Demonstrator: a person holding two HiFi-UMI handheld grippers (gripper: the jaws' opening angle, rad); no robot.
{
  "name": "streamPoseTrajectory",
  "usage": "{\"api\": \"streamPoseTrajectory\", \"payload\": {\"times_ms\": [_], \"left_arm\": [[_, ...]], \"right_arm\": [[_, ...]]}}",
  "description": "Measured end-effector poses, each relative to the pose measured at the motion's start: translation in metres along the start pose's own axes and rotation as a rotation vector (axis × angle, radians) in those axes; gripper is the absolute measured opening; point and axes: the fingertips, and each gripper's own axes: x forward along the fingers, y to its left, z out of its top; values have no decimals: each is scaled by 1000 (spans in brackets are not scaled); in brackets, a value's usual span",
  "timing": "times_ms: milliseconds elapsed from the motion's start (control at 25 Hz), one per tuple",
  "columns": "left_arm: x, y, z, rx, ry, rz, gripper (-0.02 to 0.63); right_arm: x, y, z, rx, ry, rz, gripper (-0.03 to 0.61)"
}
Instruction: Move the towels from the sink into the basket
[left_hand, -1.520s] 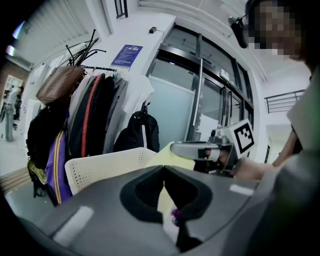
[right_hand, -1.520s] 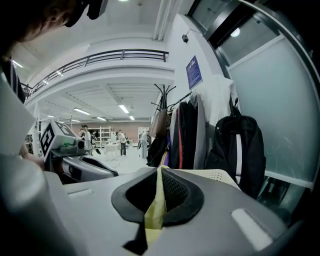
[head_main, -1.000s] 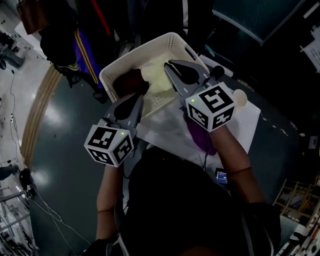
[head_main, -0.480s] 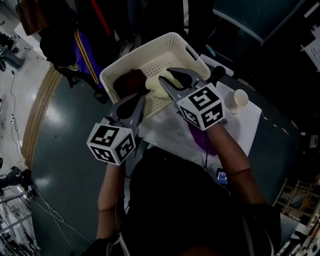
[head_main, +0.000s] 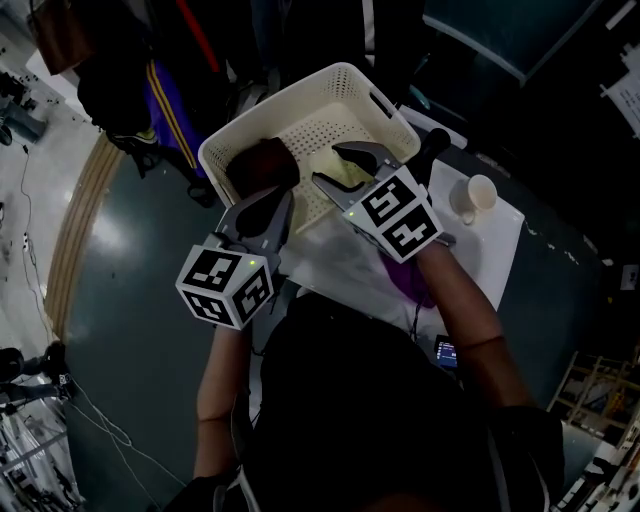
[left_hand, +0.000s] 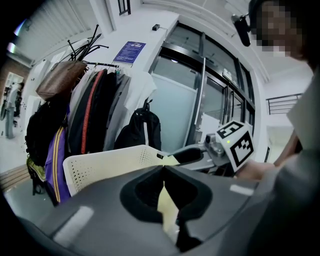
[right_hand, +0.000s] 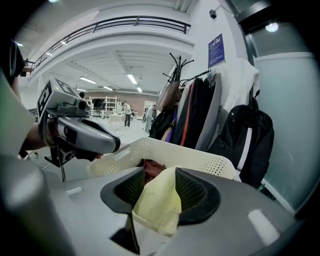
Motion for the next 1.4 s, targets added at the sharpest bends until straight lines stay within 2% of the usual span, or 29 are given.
{"api": "streamPoseTrajectory", "payload": {"times_ms": [320, 480, 680, 760, 880, 1000, 1200, 1400], "left_arm": [[6, -3, 1, 2, 11, -28, 5], [9, -7, 2, 7, 9, -47, 5], [14, -8, 4, 4, -4, -65, 5], [18, -12, 6, 4, -4, -78, 5], [23, -18, 8, 9, -6, -100, 5], [28, -24, 13, 3, -22, -128, 5], [44, -45, 17, 10, -32, -196, 5], [61, -75, 15, 38, -25, -277, 5]], "right_arm": [[-4, 8, -17, -40, 112, 65, 219], [-7, 6, -18, -44, 100, 38, 235], [-13, 2, -13, 11, 35, 12, 212], [-20, -4, -13, 39, 8, -14, 186], [-33, -17, -11, 82, -40, -74, 111], [-48, -29, -10, 135, -82, -149, 0], [-74, -44, -24, 226, -126, -222, -2], [-98, -54, -47, 263, -106, -302, -2]]}}
